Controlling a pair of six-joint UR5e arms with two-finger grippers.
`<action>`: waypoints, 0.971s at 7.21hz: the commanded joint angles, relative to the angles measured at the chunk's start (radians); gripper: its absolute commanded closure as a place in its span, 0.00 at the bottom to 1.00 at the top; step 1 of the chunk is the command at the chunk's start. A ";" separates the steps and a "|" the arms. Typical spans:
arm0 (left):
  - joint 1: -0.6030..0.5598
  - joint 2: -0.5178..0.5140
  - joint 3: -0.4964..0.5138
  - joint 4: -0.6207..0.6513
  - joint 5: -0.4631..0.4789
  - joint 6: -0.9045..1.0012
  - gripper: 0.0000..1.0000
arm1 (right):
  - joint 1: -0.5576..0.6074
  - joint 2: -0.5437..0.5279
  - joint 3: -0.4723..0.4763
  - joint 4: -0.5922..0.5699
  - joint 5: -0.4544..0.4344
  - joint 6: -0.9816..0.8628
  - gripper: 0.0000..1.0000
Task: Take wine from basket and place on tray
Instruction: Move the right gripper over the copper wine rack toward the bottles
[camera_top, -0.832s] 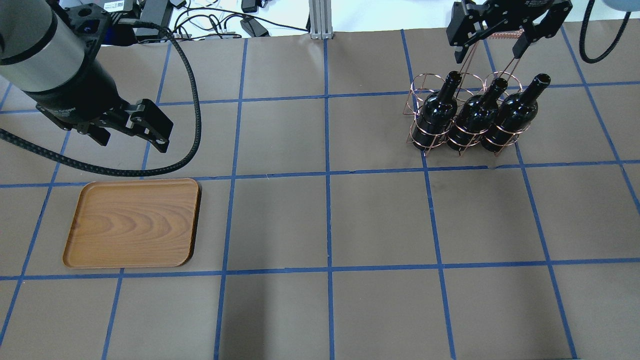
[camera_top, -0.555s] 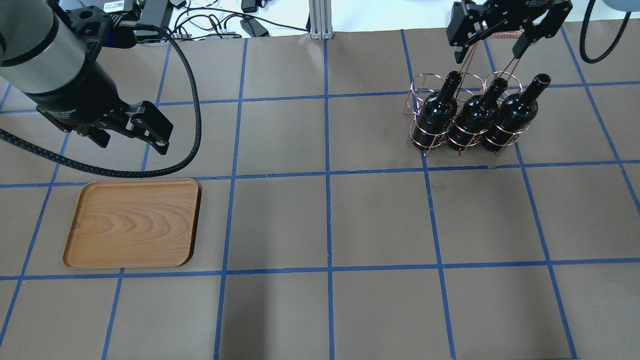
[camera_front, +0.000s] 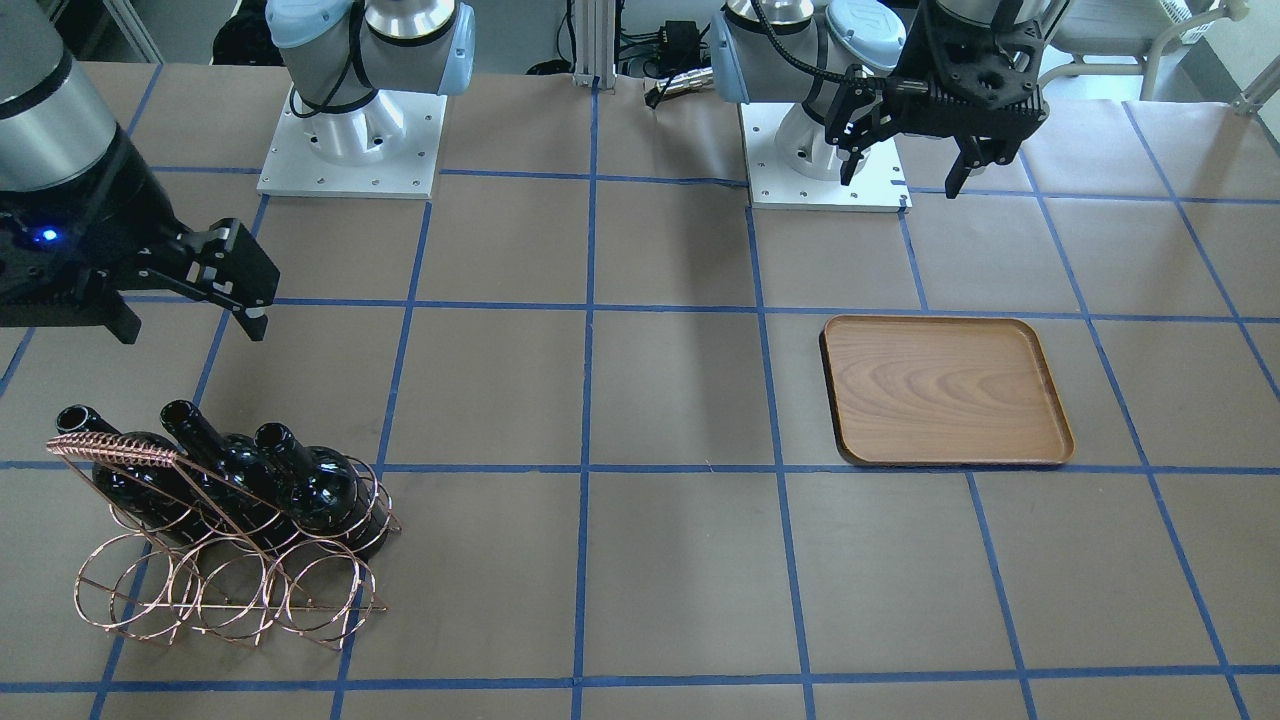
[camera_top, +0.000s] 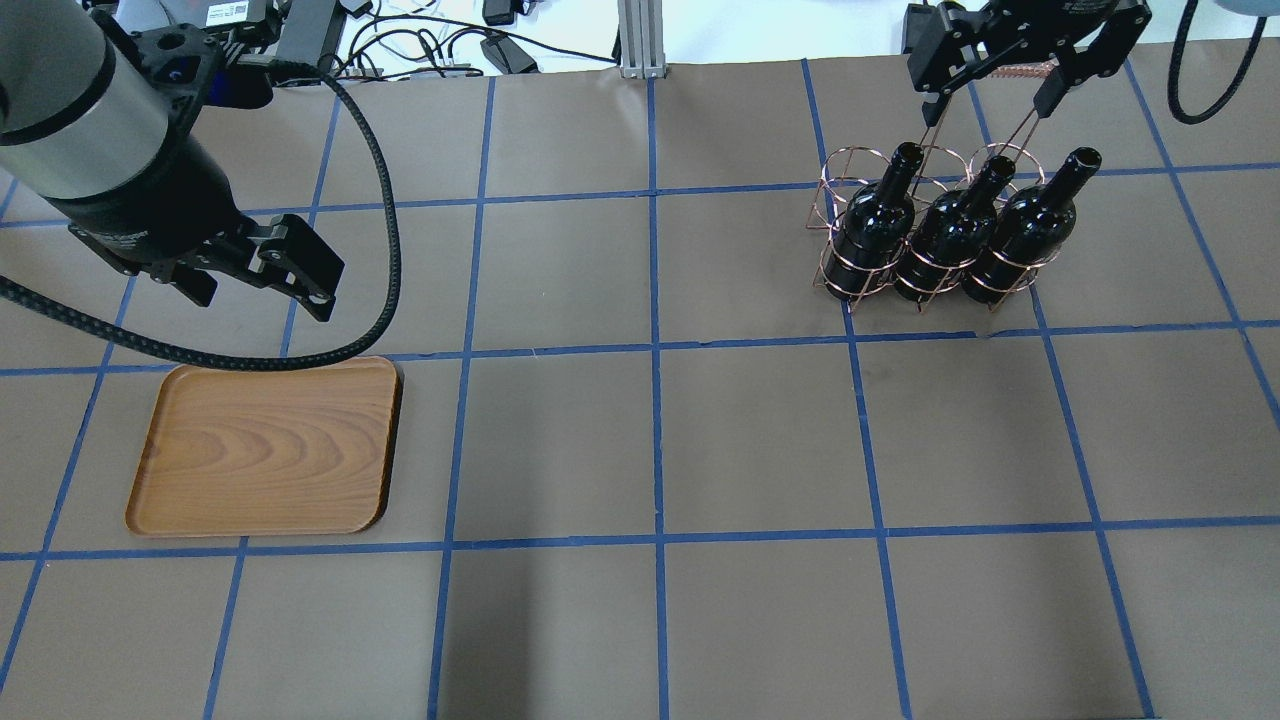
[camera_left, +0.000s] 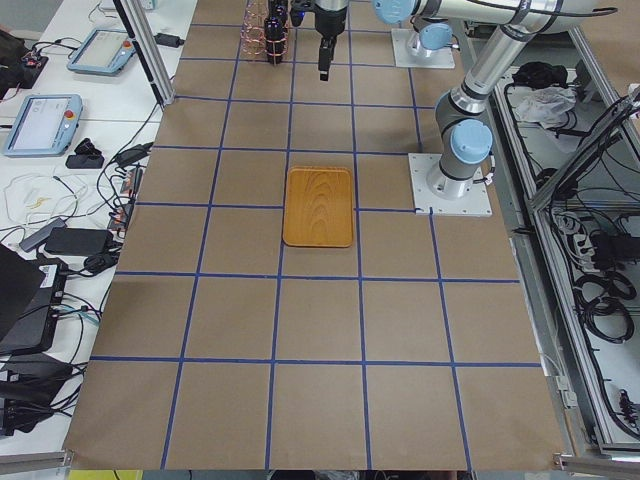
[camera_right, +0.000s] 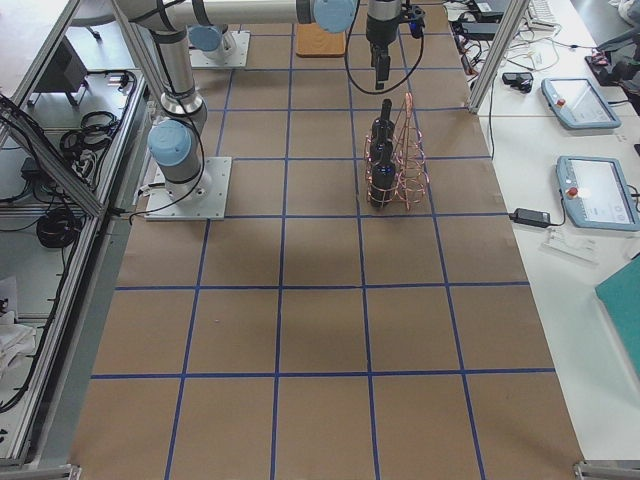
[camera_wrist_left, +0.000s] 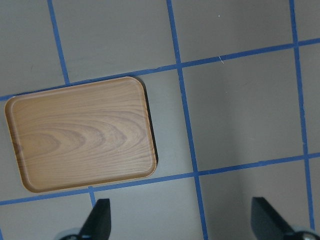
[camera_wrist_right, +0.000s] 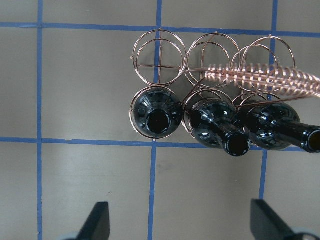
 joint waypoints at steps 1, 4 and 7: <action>0.000 0.001 -0.002 -0.002 -0.003 0.001 0.00 | -0.099 0.067 -0.007 -0.003 0.013 -0.101 0.03; 0.000 0.001 -0.002 -0.002 -0.001 0.004 0.00 | -0.096 0.143 -0.005 -0.042 0.006 -0.056 0.06; 0.000 0.001 -0.002 -0.003 -0.001 0.007 0.00 | 0.008 0.147 0.006 -0.013 -0.034 0.054 0.12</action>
